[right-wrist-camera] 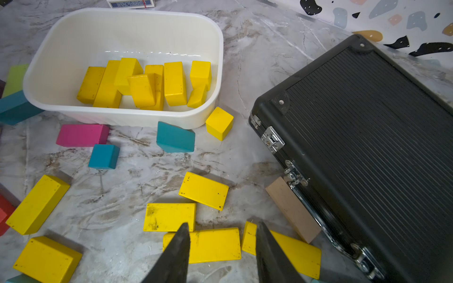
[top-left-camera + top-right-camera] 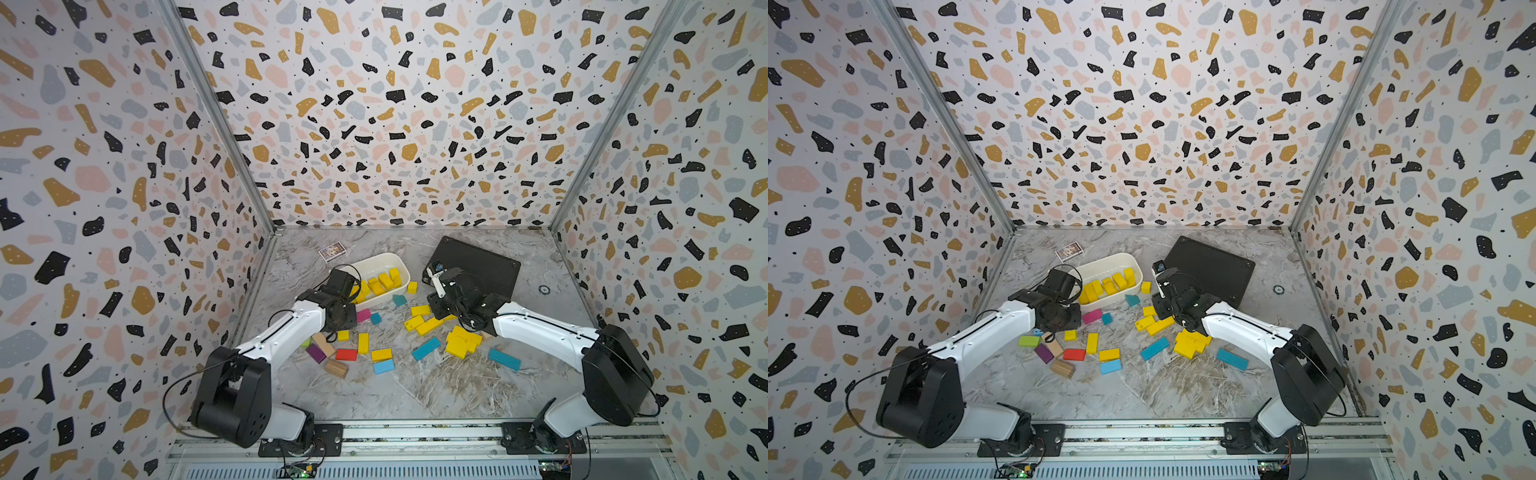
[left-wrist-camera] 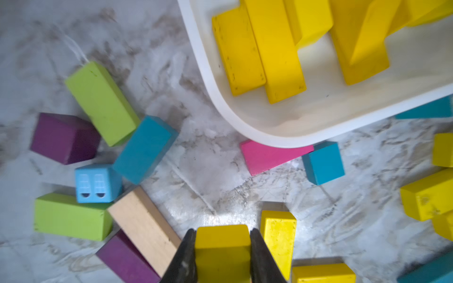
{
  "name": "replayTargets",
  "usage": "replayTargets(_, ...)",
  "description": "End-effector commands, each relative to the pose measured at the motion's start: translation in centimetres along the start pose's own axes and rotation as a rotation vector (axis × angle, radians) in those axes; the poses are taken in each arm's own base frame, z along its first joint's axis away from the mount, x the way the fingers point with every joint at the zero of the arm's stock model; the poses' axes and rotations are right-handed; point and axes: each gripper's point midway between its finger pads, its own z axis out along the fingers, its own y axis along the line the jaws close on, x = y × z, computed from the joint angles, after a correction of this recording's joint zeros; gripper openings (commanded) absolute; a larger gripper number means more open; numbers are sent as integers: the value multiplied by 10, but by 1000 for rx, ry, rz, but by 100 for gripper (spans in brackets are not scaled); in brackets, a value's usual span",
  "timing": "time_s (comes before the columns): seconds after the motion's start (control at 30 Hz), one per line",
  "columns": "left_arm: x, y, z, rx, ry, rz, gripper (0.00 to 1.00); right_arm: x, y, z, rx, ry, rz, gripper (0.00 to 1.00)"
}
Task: Pick out the yellow building blocks
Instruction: Pick up the building block from the center of the board, then place the building block in the storage box.
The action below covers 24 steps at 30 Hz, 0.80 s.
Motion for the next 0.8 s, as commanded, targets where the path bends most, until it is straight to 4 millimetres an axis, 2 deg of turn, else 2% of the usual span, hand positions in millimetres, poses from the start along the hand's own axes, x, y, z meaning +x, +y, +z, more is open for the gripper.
replayTargets(0.0,-31,-9,-24,20,-93,-52,23,-4,-2,-9,1,-20,13,45)
replayTargets(0.17,-77,-37,-27,94,-155,-125,24,-7,-1,-11,-3,-27,19,44)
replayTargets(0.33,-105,-46,-12,70,-179,-134,24,-9,-2,-14,-1,-35,20,43)
replayTargets(0.53,-121,-39,21,9,-169,-174,23,-7,1,-15,-17,-33,34,43)
replayTargets(0.77,-123,-26,54,-57,-136,-179,24,-3,1,-17,-13,-25,18,43)
